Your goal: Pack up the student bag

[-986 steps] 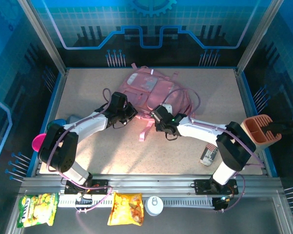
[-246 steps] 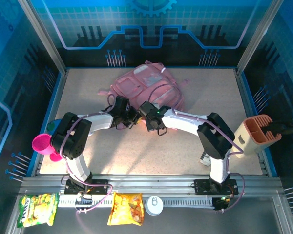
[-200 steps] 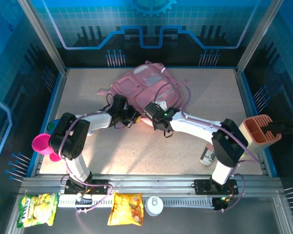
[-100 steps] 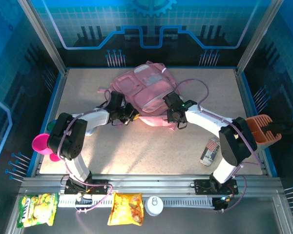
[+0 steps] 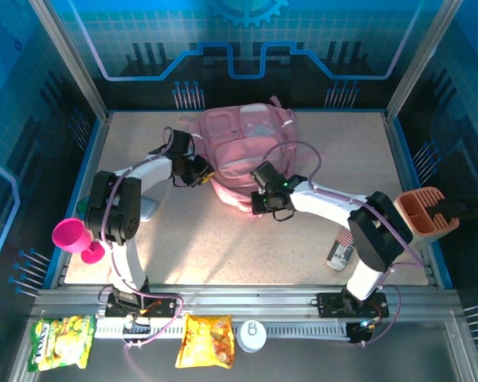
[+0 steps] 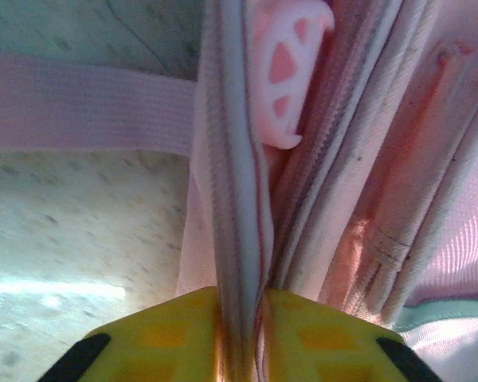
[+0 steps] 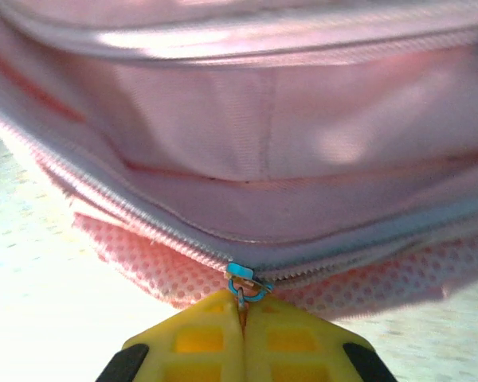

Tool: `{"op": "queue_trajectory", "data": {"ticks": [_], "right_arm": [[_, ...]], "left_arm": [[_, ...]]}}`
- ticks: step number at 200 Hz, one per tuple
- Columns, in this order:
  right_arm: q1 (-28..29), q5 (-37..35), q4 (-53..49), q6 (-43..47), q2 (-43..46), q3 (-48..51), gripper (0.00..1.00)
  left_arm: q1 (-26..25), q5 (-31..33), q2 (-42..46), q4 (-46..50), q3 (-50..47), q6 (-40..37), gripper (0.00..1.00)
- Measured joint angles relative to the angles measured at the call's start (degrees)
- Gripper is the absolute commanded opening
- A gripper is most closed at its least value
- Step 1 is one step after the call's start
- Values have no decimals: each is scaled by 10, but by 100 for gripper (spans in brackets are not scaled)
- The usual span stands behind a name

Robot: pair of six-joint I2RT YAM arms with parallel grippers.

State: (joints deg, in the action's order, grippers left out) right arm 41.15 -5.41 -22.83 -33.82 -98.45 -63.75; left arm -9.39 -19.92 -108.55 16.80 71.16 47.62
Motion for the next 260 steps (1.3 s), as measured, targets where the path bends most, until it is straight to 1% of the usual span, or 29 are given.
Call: {"op": "queue_trajectory", "data": {"ticks": [18,33,69,90,109,134,166,182,187,194,203,208,225,244,260], "right_arm": [[22,25,21,-16,-24,-10,0],[35,42,34,-28,-44,-26,0],[42,77,52,-41,-78,-66,0],[43,87,57,-43,-86,-76,0],[43,91,58,-43,-89,-79,0],[43,91,58,-43,-89,-79,0],[43,91,58,-43,-89,-79,0],[43,90,58,-43,-89,-79,0],[43,89,58,-43,-89,-79,0],[43,89,57,-43,-89,-79,0],[43,86,56,-41,-89,-79,0],[43,85,55,-41,-89,-79,0],[43,74,49,-34,-88,-79,0],[43,56,45,-26,-79,-72,0],[40,38,45,-21,-57,-48,0]], "left_arm": [[15,11,17,-4,-16,-4,33],[22,21,49,-3,-43,-8,37],[24,26,128,-2,-103,-6,45],[23,19,154,-8,-140,10,49],[16,4,157,-17,-161,25,51],[-2,-10,152,-21,-165,35,51],[-16,-20,112,-25,-151,40,51],[-18,-20,97,-25,-142,43,48],[-18,-20,92,-24,-138,44,46],[-18,-20,87,-24,-133,45,41],[-18,-20,81,-22,-127,49,30],[-18,-20,79,-21,-125,45,26],[-18,-19,73,-20,-123,47,16],[-19,-18,70,-20,-123,44,9],[-21,-19,70,-20,-123,39,6]]}}
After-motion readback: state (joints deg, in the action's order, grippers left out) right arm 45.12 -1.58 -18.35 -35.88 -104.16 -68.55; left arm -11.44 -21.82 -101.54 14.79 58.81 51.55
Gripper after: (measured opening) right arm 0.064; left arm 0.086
